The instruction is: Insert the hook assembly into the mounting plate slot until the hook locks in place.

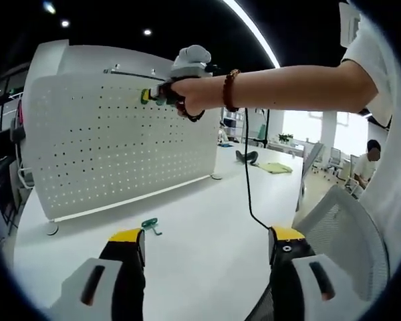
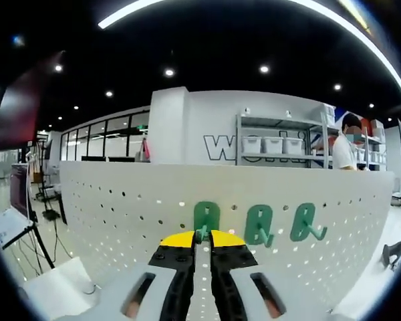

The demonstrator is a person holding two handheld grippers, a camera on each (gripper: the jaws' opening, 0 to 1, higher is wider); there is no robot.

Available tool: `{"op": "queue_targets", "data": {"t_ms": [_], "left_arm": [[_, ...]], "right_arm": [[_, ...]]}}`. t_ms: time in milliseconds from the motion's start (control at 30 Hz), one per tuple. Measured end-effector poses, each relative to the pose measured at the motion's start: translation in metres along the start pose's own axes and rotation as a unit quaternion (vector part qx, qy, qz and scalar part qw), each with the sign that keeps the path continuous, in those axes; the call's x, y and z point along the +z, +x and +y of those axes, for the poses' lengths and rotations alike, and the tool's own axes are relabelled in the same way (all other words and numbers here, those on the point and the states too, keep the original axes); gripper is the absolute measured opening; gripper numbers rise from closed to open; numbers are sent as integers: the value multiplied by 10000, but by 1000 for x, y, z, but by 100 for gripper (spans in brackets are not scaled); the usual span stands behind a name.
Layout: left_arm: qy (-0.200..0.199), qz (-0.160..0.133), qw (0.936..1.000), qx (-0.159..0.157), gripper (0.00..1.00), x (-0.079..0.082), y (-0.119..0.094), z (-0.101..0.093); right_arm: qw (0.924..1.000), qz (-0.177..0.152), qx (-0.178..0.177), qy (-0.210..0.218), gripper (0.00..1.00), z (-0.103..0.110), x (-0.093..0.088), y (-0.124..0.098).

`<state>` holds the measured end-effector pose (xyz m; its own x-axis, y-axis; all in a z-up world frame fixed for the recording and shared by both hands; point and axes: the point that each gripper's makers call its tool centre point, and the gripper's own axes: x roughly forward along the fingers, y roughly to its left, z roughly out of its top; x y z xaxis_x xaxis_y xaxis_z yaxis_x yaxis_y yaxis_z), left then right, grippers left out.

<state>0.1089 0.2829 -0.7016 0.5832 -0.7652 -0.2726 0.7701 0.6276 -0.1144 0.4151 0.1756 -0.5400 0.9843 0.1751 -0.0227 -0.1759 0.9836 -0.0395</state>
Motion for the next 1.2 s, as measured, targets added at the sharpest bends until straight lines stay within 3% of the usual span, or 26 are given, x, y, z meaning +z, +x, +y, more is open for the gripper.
{"op": "queue_targets", "data": {"t_ms": [333,900,967,1033,1200], "left_arm": [[3,21,10000,-13,77,0,3,-2],[16,125,9999,5,77,-7,1,-6],[-11,130,9999,19,77,-7,1,-5],[-18,107,9999,19,77,-6,1,-5],[23,160,9999,23,77,-6,2,-5]], "right_arm": [[9999,124,79,21,6,-4,-17,-12],[9957,727,525,246,7,16,-89,-37],[9928,855,741,392,7,23,-100,-40],[9920,935,815,246,7,26,-109,-43],[9887,1127,921,362,8,29,-129,-52]]}}
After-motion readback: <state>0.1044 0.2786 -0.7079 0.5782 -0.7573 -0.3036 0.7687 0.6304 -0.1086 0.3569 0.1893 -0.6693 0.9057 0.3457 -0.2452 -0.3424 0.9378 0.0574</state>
